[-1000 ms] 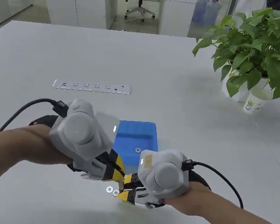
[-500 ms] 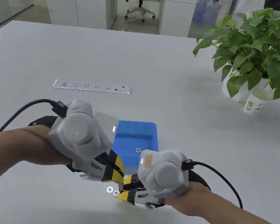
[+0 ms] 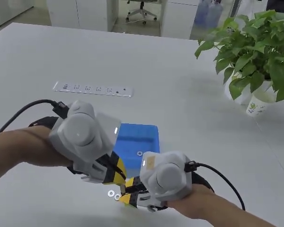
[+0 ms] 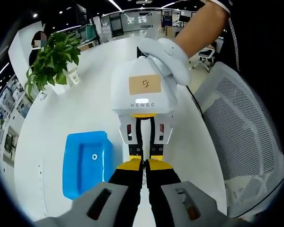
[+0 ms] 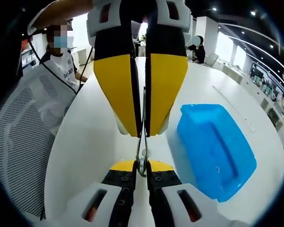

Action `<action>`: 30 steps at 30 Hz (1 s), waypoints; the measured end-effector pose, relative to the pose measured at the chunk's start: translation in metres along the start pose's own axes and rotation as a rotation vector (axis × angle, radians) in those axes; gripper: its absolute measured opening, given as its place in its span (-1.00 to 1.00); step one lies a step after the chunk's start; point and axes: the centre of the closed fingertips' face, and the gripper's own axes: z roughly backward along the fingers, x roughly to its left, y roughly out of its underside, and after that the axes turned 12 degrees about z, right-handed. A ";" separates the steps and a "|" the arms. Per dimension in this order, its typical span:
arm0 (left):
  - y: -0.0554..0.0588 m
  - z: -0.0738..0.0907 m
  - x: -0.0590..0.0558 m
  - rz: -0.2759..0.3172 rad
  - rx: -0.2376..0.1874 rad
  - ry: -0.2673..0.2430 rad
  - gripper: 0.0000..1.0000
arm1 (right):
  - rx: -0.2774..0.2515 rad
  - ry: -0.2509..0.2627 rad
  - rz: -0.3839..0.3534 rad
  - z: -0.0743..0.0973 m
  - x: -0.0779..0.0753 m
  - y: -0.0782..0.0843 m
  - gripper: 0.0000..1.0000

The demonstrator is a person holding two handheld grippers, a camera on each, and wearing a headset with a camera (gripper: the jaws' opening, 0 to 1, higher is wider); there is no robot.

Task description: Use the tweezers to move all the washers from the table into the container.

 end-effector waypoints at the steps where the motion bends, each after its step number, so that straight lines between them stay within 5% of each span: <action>1: -0.001 0.001 0.000 0.001 -0.002 0.001 -0.88 | 0.000 0.001 0.000 0.001 -0.001 0.000 -0.79; 17: -0.015 0.020 0.003 -0.005 -0.014 0.001 -0.88 | -0.020 0.009 0.005 0.015 -0.010 -0.019 -0.79; 30: -0.031 0.039 0.014 -0.016 -0.029 -0.020 -0.88 | -0.025 0.032 0.040 0.028 -0.032 -0.033 -0.79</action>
